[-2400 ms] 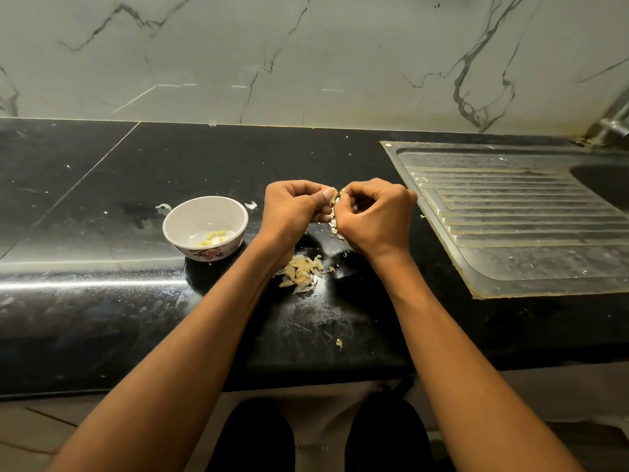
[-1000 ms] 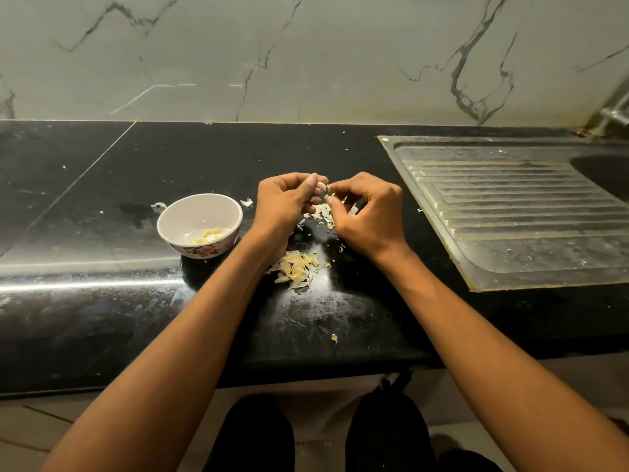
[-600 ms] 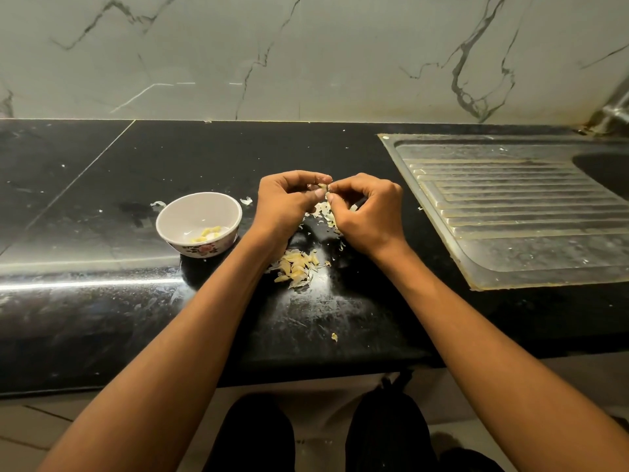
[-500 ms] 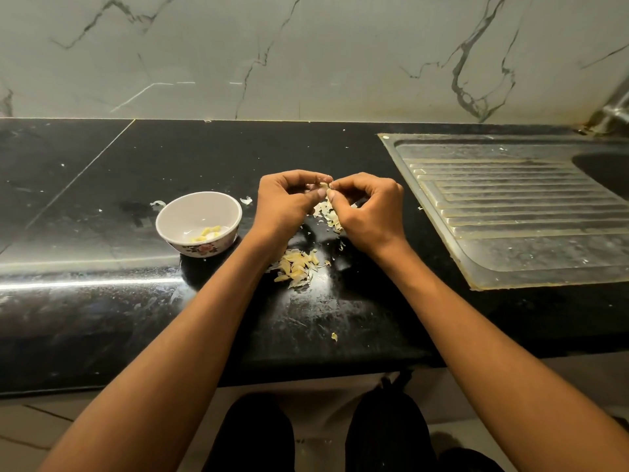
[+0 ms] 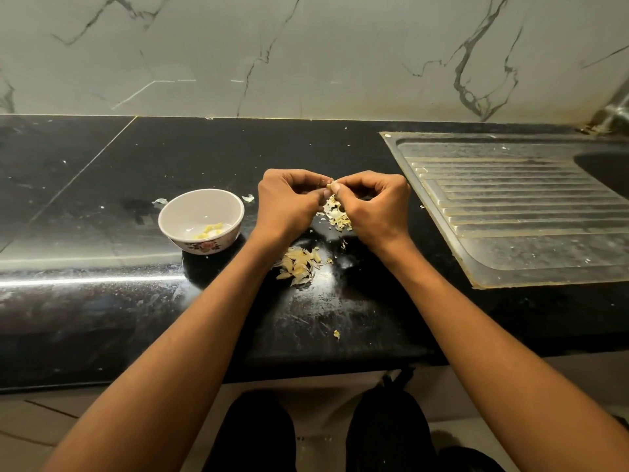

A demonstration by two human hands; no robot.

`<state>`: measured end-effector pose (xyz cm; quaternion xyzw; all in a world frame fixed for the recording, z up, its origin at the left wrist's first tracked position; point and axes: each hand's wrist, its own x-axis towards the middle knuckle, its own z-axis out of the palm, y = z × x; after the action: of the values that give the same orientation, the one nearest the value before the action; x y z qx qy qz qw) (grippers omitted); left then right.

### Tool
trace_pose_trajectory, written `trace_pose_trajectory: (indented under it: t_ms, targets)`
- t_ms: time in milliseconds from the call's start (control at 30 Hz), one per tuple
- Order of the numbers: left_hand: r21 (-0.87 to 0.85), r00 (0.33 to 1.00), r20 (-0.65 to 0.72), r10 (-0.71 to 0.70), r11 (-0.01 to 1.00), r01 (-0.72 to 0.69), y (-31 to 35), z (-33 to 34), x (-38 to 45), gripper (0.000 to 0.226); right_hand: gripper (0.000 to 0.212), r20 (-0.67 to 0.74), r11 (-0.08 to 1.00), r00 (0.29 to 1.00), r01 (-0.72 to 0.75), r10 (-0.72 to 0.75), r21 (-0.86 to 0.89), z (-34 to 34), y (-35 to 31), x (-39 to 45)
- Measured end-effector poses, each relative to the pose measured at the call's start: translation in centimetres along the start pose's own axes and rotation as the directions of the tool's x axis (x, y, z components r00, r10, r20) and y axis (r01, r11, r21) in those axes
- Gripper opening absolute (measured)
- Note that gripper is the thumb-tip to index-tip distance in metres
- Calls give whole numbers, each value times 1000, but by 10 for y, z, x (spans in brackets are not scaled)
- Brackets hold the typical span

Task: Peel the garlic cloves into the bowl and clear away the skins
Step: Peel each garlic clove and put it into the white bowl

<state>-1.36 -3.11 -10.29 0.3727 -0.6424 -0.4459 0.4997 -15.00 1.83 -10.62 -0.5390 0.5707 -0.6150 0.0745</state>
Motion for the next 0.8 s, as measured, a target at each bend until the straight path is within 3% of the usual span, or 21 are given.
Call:
trace_pose_trajectory:
  t_ms: [333, 800]
  targets:
    - [233, 988, -47, 146, 964, -132, 5, -2, -3, 14, 5, 111, 973, 980, -183, 168, 143, -3, -6, 0]
    - [367, 953, -49, 299, 893, -262, 3, 5, -4, 16, 8, 33, 985, 986, -168, 166, 47, 3, 0, 0]
